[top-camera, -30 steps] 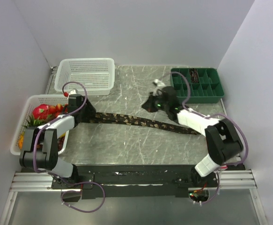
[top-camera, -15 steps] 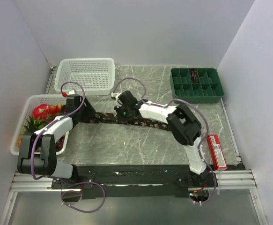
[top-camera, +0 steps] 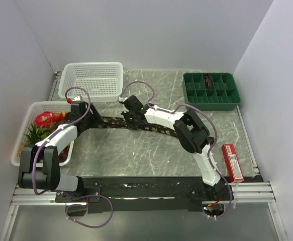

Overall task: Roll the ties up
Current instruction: Roll the tie at the center of the board.

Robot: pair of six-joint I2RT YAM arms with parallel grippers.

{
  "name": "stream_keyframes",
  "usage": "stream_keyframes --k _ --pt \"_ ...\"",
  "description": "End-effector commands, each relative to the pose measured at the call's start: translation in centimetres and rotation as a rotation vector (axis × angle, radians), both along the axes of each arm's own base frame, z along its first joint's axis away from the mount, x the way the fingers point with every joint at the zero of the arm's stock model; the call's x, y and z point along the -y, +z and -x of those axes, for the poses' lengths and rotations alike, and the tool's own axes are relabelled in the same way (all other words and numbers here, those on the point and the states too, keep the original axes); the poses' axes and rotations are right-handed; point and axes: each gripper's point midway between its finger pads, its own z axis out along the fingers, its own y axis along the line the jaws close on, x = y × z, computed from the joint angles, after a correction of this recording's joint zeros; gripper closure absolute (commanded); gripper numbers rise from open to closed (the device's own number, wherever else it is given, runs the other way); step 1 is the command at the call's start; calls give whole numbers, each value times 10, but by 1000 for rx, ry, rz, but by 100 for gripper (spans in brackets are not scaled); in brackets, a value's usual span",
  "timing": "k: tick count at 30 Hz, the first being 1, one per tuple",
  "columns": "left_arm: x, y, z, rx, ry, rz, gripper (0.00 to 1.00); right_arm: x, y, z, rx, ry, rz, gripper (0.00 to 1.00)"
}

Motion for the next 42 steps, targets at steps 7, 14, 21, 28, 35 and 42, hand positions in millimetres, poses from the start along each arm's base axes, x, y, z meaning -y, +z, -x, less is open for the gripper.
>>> stream_keyframes --k 7,14,21,28,35,42 --pt "6 0 -23 -14 22 38 22 42 39 7 61 -4 -76 100" --pt "2 -18 -27 -79 58 17 18 23 76 -18 118 -4 -137 100" --pt "8 -53 -25 -182 81 -68 18 6 56 -34 65 -29 -170 100" --pt "6 -47 -17 -180 93 -96 21 -9 56 -33 34 -2 -245 100" --pt "10 -40 5 -185 108 -173 20 -29 50 -40 6 -6 -305 100" --pt "3 -38 20 -173 146 -167 20 -10 12 -44 -28 -68 -180 100"
